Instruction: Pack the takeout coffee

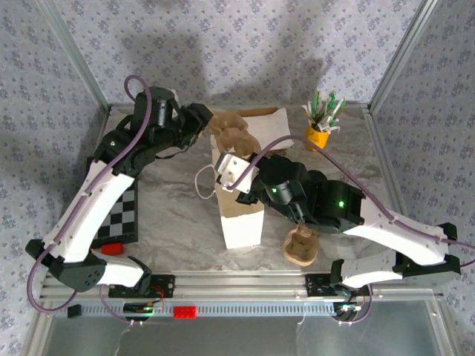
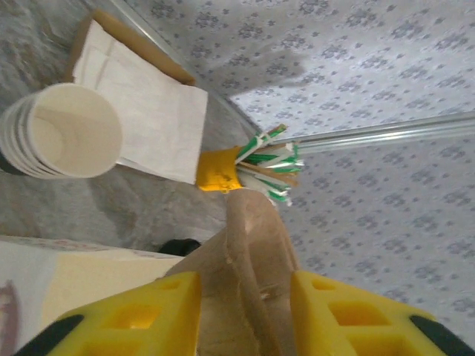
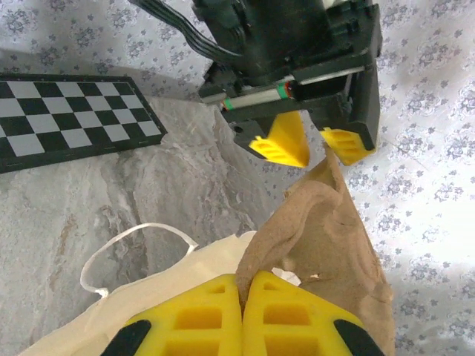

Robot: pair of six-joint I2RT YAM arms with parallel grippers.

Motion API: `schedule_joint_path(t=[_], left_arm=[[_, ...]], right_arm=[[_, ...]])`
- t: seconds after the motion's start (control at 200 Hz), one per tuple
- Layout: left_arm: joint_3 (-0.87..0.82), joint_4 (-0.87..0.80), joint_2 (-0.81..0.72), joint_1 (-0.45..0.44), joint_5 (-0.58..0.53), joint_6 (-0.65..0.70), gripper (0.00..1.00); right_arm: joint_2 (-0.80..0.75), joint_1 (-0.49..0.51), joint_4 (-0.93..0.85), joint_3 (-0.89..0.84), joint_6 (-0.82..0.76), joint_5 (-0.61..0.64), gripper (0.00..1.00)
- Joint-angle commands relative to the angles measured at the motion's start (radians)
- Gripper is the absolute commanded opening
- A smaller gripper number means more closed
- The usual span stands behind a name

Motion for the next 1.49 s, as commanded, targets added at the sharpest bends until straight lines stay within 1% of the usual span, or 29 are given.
schedule_joint_path(t=[0.0, 0.075, 0.11, 0.155, 0.25, 0.345, 0.38, 0.42, 0.45, 0.475, 0.5, 0.54, 0.585, 0.62, 0.63, 0.655, 0.69, 0.73, 0.775, 0.845, 0.93, 1.039, 1.084, 1.139, 1.189, 1.249, 1.314, 1.489], left_arm=[[0.001, 0.079, -0.001, 0.011, 0.046, -0.021, 0.29], [0.021, 0.069, 0.000, 0.010, 0.026, 0.005, 0.22], [0.027, 0.039, 0.002, 0.009, 0.020, 0.010, 0.17], [0.029, 0.041, 0.002, 0.011, 0.021, 0.019, 0.12], [0.024, 0.055, 0.006, 0.011, 0.035, 0.023, 0.04], [0.031, 0.052, 0.010, 0.011, 0.042, 0.030, 0.00], [0.031, 0.047, 0.009, 0.012, 0.034, 0.036, 0.00], [0.033, 0.044, 0.005, 0.012, 0.022, 0.044, 0.00], [0.032, 0.049, 0.004, 0.012, 0.015, 0.052, 0.00], [0.030, 0.052, 0.002, 0.011, 0.013, 0.057, 0.00], [0.028, 0.055, 0.001, 0.013, 0.012, 0.059, 0.00], [0.026, 0.057, 0.000, 0.012, 0.012, 0.065, 0.00], [0.014, 0.072, -0.007, 0.013, 0.011, 0.065, 0.00], [-0.003, 0.105, -0.016, 0.013, 0.011, 0.062, 0.00], [-0.009, 0.112, -0.019, 0.014, 0.011, 0.061, 0.00], [-0.019, 0.123, -0.026, 0.014, 0.010, 0.058, 0.00], [-0.034, 0.138, -0.035, 0.013, 0.007, 0.052, 0.00], [-0.049, 0.159, -0.043, 0.011, 0.009, 0.057, 0.00], [-0.063, 0.168, -0.051, 0.012, 0.005, 0.062, 0.00], [-0.099, 0.197, -0.066, 0.011, 0.003, 0.057, 0.00], [-0.135, 0.244, -0.082, 0.008, 0.010, 0.052, 0.00], [-0.135, 0.245, -0.101, -0.018, -0.050, 0.103, 0.00], [-0.145, 0.246, -0.111, -0.028, -0.075, 0.118, 0.00], [-0.168, 0.268, -0.124, -0.039, -0.105, 0.130, 0.00], [-0.190, 0.289, -0.131, -0.050, -0.118, 0.128, 0.00], [-0.196, 0.305, -0.128, -0.055, -0.118, 0.128, 0.00], [-0.181, 0.285, -0.123, -0.064, -0.140, 0.136, 0.00], [-0.182, 0.283, -0.131, -0.074, -0.181, 0.139, 0.00]], right_arm=[[0.011, 0.015, 0.043, 0.006, -0.042, 0.047, 0.00], [0.016, 0.017, 0.033, 0.003, -0.046, 0.052, 0.00], [0.016, 0.019, 0.030, 0.003, -0.048, 0.052, 0.00], [0.019, 0.021, 0.023, 0.007, -0.049, 0.049, 0.00], [0.029, 0.028, 0.004, 0.017, -0.050, 0.044, 0.00], [0.042, 0.036, -0.013, 0.032, -0.049, 0.052, 0.00], [0.045, 0.039, -0.034, 0.041, -0.045, 0.058, 0.11], [0.046, 0.043, -0.046, 0.054, -0.035, 0.057, 0.16], [0.045, 0.044, -0.058, 0.066, -0.022, 0.052, 0.23], [0.042, 0.044, -0.072, 0.078, -0.005, 0.042, 0.31], [0.040, 0.044, -0.083, 0.090, 0.008, 0.028, 0.40], [0.035, 0.043, -0.107, 0.107, 0.034, 0.007, 0.47], [0.028, 0.040, -0.151, 0.147, 0.113, -0.028, 0.52], [0.024, 0.026, -0.202, 0.184, 0.196, -0.073, 0.60], [0.025, 0.010, -0.222, 0.207, 0.237, -0.102, 0.64], [0.030, -0.024, -0.263, 0.247, 0.311, -0.148, 0.69], [0.045, -0.082, -0.325, 0.311, 0.422, -0.225, 0.72], [0.071, -0.158, -0.404, 0.386, 0.535, -0.294, 0.72], [0.103, -0.216, -0.475, 0.458, 0.624, -0.343, 0.71], [0.140, -0.268, -0.569, 0.528, 0.752, -0.361, 0.73], [0.202, -0.346, -0.676, 0.611, 0.889, -0.429, 0.73], [0.287, -0.404, -0.775, 0.706, 1.004, -0.469, 0.72], [0.328, -0.412, -0.815, 0.756, 1.028, -0.462, 0.70], [0.378, -0.408, -0.843, 0.820, 1.044, -0.404, 0.69], [0.418, -0.401, -0.868, 0.867, 1.047, -0.393, 0.68], [0.450, -0.386, -0.875, 0.906, 1.043, -0.378, 0.67], [0.474, -0.370, -0.888, 0.927, 1.034, -0.343, 0.63], [0.522, -0.360, -0.898, 0.967, 1.024, -0.365, 0.54]])
